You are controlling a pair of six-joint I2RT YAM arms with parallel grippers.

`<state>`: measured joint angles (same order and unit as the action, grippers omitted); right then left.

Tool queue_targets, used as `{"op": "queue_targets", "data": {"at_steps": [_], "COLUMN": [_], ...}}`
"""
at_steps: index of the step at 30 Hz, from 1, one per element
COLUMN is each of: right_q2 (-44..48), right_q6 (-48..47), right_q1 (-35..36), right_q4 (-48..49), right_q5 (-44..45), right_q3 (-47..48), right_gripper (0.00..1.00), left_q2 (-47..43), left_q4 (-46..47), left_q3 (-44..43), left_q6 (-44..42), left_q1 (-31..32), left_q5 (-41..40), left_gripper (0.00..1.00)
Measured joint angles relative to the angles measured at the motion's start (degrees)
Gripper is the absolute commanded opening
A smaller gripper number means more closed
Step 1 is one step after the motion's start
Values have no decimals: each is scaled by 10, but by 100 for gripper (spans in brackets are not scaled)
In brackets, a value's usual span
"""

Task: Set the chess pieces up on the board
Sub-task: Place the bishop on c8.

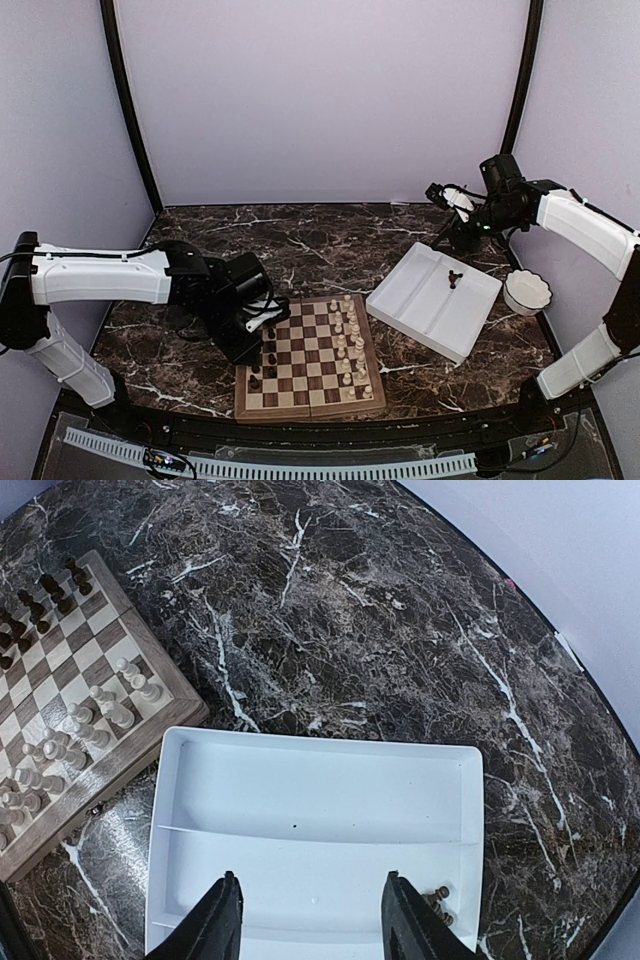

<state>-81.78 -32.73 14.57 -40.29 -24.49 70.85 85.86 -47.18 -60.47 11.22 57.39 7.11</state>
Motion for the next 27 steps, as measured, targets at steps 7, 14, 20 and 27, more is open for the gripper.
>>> {"op": "queue_targets", "data": {"at_steps": [7,14,20,27], "right_q2": [0,0,0,0], "right_q6": [0,0,0,0], "right_q1": [0,0,0,0], "right_q4": [0,0,0,0], "right_q5": [0,0,0,0], "right_q3": [0,0,-1,-8], "right_gripper": [49,49,49,49], "left_q2": [7,14,19,27], "left_q4": [5,7,6,5], "left_q3": [4,5,5,5], "left_q6": [0,0,0,0], "left_q1": [1,2,4,5], "left_q5": [5,5,4,-3], "left_gripper": [3,3,3,3]}}
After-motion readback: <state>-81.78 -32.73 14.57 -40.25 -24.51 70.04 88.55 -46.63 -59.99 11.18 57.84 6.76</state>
